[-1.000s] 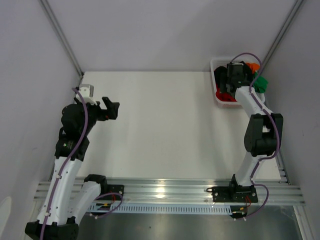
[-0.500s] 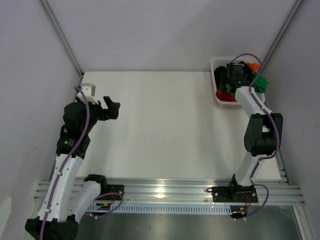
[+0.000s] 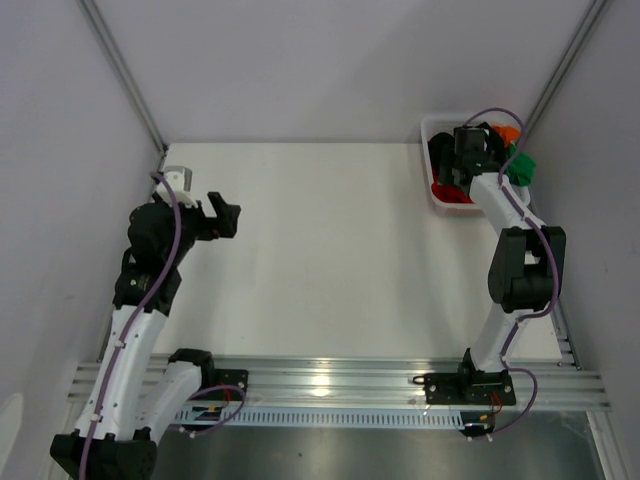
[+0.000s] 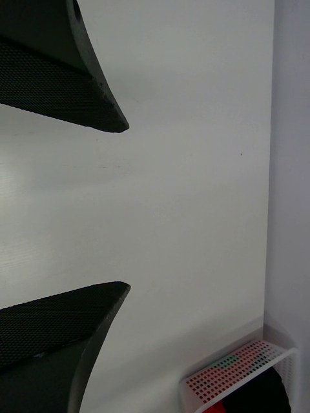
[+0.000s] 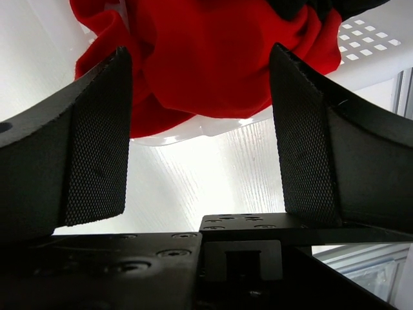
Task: Fold and stack the t-shirts
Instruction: Grab the tshirt from the pile
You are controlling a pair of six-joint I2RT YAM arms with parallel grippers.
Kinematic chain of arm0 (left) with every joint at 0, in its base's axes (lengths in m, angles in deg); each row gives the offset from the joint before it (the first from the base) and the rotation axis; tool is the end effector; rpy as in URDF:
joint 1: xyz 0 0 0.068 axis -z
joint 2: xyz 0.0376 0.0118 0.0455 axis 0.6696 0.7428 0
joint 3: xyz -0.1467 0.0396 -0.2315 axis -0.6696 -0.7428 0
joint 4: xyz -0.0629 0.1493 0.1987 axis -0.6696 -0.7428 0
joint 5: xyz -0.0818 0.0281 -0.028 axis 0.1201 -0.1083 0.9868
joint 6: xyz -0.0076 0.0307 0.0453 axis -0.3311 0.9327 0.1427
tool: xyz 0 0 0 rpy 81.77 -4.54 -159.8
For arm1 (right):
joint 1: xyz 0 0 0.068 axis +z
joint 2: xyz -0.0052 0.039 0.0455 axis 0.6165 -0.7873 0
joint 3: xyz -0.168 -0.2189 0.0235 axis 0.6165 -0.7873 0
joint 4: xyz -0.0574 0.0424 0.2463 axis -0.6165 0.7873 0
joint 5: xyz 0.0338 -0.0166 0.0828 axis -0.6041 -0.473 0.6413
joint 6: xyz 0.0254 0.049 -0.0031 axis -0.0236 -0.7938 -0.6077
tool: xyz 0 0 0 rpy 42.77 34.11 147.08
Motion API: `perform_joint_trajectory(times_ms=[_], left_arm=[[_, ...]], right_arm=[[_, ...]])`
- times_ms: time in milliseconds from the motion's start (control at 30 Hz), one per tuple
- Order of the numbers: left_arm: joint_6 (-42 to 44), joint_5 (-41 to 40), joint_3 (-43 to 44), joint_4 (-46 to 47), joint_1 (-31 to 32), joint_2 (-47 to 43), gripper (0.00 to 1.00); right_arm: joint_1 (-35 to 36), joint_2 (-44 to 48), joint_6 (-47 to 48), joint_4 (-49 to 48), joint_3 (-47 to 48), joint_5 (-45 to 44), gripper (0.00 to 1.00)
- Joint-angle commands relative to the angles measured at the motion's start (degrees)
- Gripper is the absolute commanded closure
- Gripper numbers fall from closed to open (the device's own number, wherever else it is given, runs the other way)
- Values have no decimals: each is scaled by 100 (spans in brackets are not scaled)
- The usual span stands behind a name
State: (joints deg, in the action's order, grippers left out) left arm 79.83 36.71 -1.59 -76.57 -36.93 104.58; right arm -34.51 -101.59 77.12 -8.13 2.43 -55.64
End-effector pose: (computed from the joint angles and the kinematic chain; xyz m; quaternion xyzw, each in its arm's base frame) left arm 0.1693 -0.0208 0.3653 0.0140 0.7765 -0.1402 0.6141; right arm 0.4257 0.0147 0.2783 0.0693 0.8981 -0.1147 0.4188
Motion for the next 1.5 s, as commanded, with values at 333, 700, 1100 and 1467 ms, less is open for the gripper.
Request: perform_joint_trajectory(times_ms=[333,700,1100,1467], left_arm=[[156,-95,233,51,-27,1,1],[217,-113,329,-55,-27,36,1],[156,-52,197,7,-27,-43,1],[-195,396,144,499,-27,36,1]], right_arm=[[-135,-156,-39,-33,-214,-18,37],[-215,-402,138,-368,-38,264,99],[-215,265,181,-640,-21,335,100],[-206,1135,383,-956,734,369,100]])
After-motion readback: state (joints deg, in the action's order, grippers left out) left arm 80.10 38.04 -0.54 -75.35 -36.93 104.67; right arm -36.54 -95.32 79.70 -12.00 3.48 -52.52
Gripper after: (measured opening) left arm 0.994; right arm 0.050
